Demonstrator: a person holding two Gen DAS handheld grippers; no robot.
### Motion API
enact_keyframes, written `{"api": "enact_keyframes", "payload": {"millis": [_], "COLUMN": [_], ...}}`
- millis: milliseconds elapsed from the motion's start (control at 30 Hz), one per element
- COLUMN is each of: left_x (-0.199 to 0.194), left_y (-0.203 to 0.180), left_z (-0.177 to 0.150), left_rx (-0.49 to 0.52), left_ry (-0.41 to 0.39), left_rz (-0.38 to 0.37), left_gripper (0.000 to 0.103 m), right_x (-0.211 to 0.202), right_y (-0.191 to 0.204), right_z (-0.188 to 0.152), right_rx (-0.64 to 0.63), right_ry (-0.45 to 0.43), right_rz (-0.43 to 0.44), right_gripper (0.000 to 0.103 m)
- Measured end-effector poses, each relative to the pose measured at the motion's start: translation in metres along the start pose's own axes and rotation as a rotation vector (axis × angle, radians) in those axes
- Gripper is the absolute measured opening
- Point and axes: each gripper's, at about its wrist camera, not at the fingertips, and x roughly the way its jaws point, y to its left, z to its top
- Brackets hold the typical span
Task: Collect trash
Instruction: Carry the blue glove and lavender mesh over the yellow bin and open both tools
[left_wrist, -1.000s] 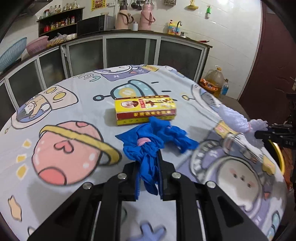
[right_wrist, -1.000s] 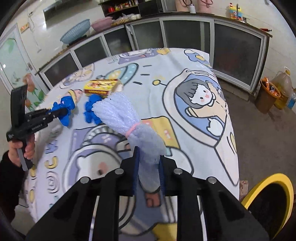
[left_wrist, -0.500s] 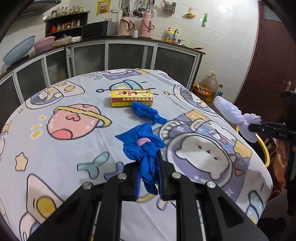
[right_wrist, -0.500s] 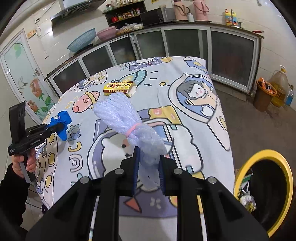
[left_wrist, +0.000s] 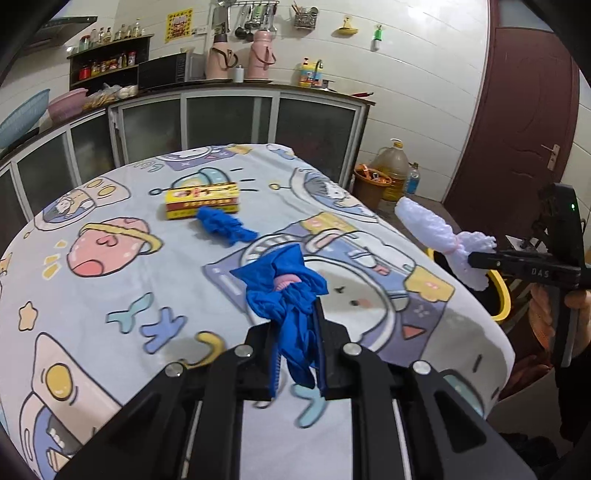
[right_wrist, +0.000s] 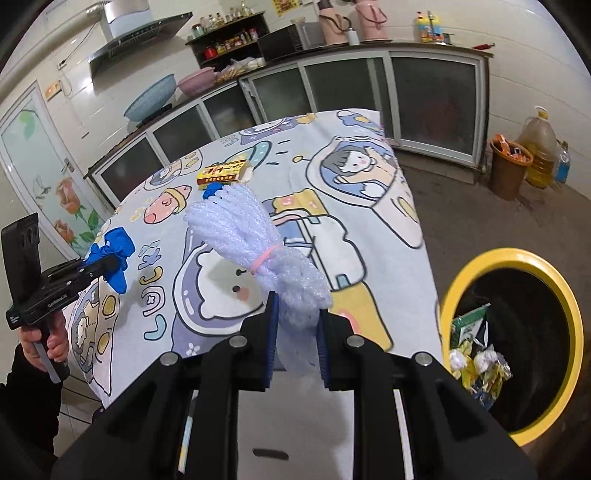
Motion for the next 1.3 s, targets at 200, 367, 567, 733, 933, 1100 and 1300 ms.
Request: {"api": "enact_keyframes", "payload": {"millis": [200,367,567,733,933,1100,1300], "left_x": [0.004,0.008,0.012,0.020,0.035,0.047,0.061], "left_y": [-0.037,-0.070,-0.105,-0.132,-0.161,-0.187,-0.213], "left_z": [0.009,0.015,0.024,0.033,0.040,0.045,0.053], "left_rx": [0.024,0.063,0.127,0.183,0.226,0.266,0.304], "left_ry": [-0.006,-0.005,-0.004,-0.003,0.003,0.010,0.009], "left_rz": [-0.047,-0.081,-0.116,-0.142,-0.181,-0.219,-0.261], "left_gripper": [0.013,0.013,0.013,0.013,0.013,0.013,0.013], "right_x": [-0.013,-0.024,-0.035,-0.041,-0.048,-0.056,-0.064], "right_y": [-0.016,-0.029,-0.054,-0.079,-0.102,-0.120,-0.144], "right_z": [-0.011,-0.016,-0.023,-0.030,-0.035,-0.040,-0.046], "right_rx": [0.027,0.053,0.106,0.148,0.184,0.209,0.251], "right_ry": [-0.013,-0.036,-0.061,-0.069,-0.084,-0.098,-0.108], "right_rz": [-0.006,-0.008,-0.029,-0.059,-0.096,-0.129,-0.180], "right_gripper": [0.019,0.019,0.019,0.019,0.019,0.019,0.019]}}
